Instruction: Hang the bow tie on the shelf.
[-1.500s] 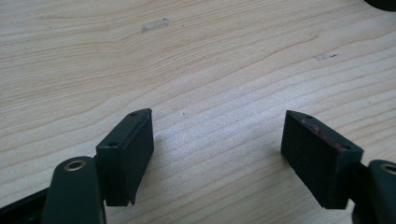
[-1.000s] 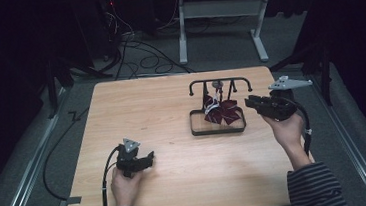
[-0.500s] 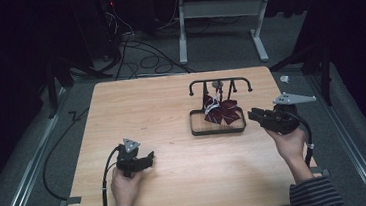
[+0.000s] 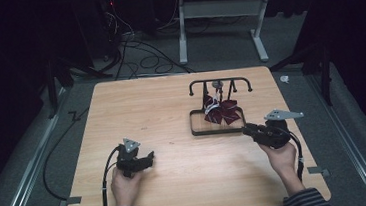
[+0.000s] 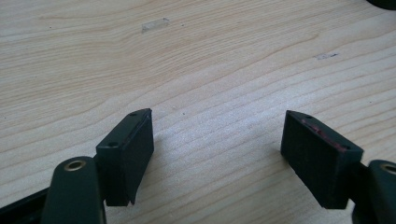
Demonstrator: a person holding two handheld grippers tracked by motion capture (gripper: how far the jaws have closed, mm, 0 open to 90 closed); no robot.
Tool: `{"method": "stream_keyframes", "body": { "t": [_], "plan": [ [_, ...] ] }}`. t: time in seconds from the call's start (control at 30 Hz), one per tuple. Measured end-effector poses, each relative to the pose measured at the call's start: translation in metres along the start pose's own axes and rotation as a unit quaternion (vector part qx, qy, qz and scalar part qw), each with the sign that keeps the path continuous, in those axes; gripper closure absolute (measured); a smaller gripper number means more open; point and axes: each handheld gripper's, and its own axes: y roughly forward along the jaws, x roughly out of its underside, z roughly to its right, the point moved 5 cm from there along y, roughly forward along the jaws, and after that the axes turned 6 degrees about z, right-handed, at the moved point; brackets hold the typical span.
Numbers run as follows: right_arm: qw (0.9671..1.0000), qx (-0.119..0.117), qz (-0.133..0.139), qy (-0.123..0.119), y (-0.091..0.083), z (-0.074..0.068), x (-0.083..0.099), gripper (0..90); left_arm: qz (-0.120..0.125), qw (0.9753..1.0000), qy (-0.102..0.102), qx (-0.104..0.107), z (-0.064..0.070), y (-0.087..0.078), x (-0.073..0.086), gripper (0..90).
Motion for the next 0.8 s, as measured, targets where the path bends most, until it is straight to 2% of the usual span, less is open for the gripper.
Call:
{"method": "stream_keyframes", "body": {
  "t": [0.1,0.23,0.37,0.47,0.53,0.57,0.6,0.8],
  "plan": [
    [0.9999,0.006,-0.011,0.003,0.009,0.002,0.017,68.7,0.0,1.0,0.0,0.0,0.0,0.0,0.0,26.1],
    [0.9991,0.03,-0.031,-0.001,0.021,0.008,0.037,66.5,0.0,1.0,0.0,0.0,0.0,0.0,0.0,26.1],
    [0.9974,0.05,-0.05,-0.016,0.03,0.011,0.052,63.8,0.0,1.0,0.0,0.0,0.0,0.0,0.0,26.1],
    [0.9962,0.061,-0.06,-0.018,0.034,0.013,0.058,62.3,0.0,1.0,0.0,0.0,0.0,0.0,0.0,26.1],
    [0.9948,0.071,-0.066,-0.03,0.037,0.013,0.062,61.3,0.0,1.0,0.0,0.0,0.0,0.0,0.0,26.1],
    [0.9928,0.081,-0.077,-0.043,0.04,0.013,0.066,59.6,0.0,1.0,0.0,0.0,0.0,0.0,0.0,26.1],
    [0.9927,0.084,-0.065,-0.057,0.041,0.011,0.067,59.4,0.0,1.0,0.0,0.0,0.0,0.0,0.0,26.1],
    [0.9928,0.082,-0.067,-0.055,0.04,0.011,0.068,55.0,0.0,1.0,-0.001,0.001,0.0,0.0,0.0,26.1]
  ]
}}
